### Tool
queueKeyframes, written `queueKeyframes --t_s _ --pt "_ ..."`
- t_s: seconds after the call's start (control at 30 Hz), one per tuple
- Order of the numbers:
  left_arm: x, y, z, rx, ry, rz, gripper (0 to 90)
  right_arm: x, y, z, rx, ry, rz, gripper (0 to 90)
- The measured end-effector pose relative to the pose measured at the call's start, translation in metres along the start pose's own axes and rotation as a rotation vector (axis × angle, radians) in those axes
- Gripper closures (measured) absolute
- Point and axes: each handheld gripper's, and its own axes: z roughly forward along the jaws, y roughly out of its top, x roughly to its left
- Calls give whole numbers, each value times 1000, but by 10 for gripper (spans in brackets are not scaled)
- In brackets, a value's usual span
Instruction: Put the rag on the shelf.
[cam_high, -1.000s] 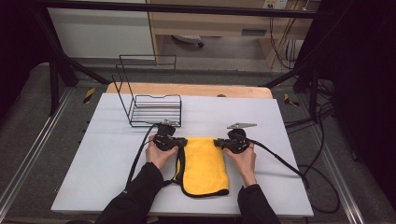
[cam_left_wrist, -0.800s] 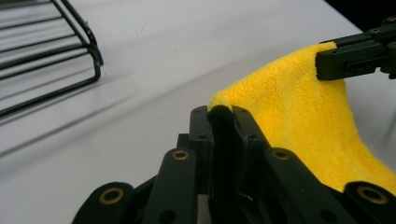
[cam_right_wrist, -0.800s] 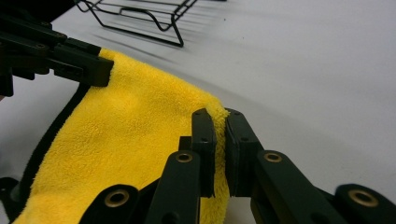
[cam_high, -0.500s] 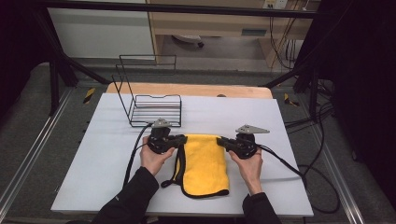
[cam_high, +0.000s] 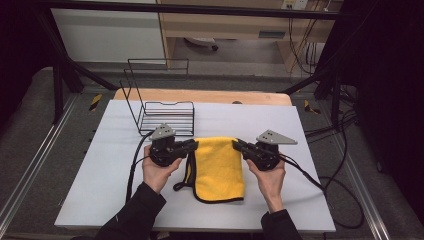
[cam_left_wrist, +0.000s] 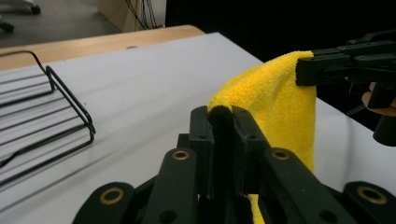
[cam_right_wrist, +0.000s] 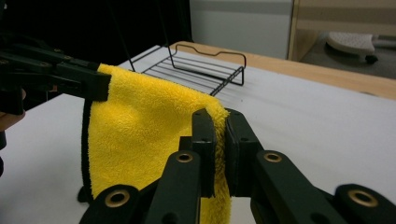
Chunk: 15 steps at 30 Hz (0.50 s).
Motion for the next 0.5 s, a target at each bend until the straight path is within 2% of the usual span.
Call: queueKeyframes --t_s 0.1,0.5 --pt "-4 6 -7 -29 5 15 799 5 7 -4 -25 -9 -28 842" --pt "-9 23 -23 -129 31 57 799 19 31 -14 -121 -24 -76 842"
